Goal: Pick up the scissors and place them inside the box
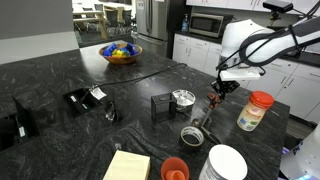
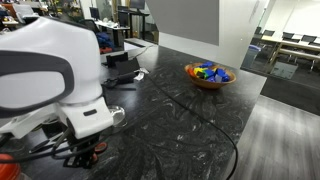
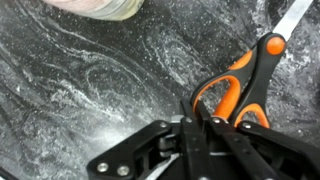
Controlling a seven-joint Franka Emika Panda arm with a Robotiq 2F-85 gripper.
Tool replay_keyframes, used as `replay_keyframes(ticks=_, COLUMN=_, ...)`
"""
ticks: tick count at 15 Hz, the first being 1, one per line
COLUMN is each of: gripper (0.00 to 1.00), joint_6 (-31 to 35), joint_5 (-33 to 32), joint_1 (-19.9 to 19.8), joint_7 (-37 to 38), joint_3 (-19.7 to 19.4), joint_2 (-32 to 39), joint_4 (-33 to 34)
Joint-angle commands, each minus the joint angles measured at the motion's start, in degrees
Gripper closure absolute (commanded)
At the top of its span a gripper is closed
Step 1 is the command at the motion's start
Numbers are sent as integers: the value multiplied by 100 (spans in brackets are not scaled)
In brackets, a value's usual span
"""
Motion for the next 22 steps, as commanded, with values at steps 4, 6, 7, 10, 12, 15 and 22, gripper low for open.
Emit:
replay_keyframes(ticks=4, gripper=98, joint_6=-778, joint_5=-1177, joint_1=-282, joint_7=226, joint_3=294, joint_2=-693, joint_4=366)
replay_keyframes(ticks=6, gripper=98, joint_6=-748, joint_5=-1508, joint_1=-290, joint_7=310, joint_3=406, joint_2=-766, joint_4=522)
replay_keyframes(ticks=7, gripper=98, joint_6=-674, joint_5=-1583, joint_1=-267, joint_7=371, joint_3=453, joint_2=-754, joint_4=613)
replay_keyframes(ticks=10, gripper=98, joint_6=-510, joint_5=-2102, joint_1=-245, joint_7=652, joint_3=726, joint_2=-662, joint_4=925)
replay_keyframes(ticks=12, gripper=98, joint_6=-437, joint_5=-2662, joint_1=-227, joint_7=868, joint_3=989, joint_2=-582, joint_4=1149)
replay_keyframes(ticks=15, gripper=98, joint_6=-352, joint_5=-3424, joint_1=-122, joint_7=1110, joint_3=1304, joint_2=-457, joint_4=1501)
replay_keyframes(ticks=22, gripper=98, joint_6=-244, joint_5=-5053, joint_1=447, joint_7=1601, joint_3=1697, joint_2=174, joint_4=2145)
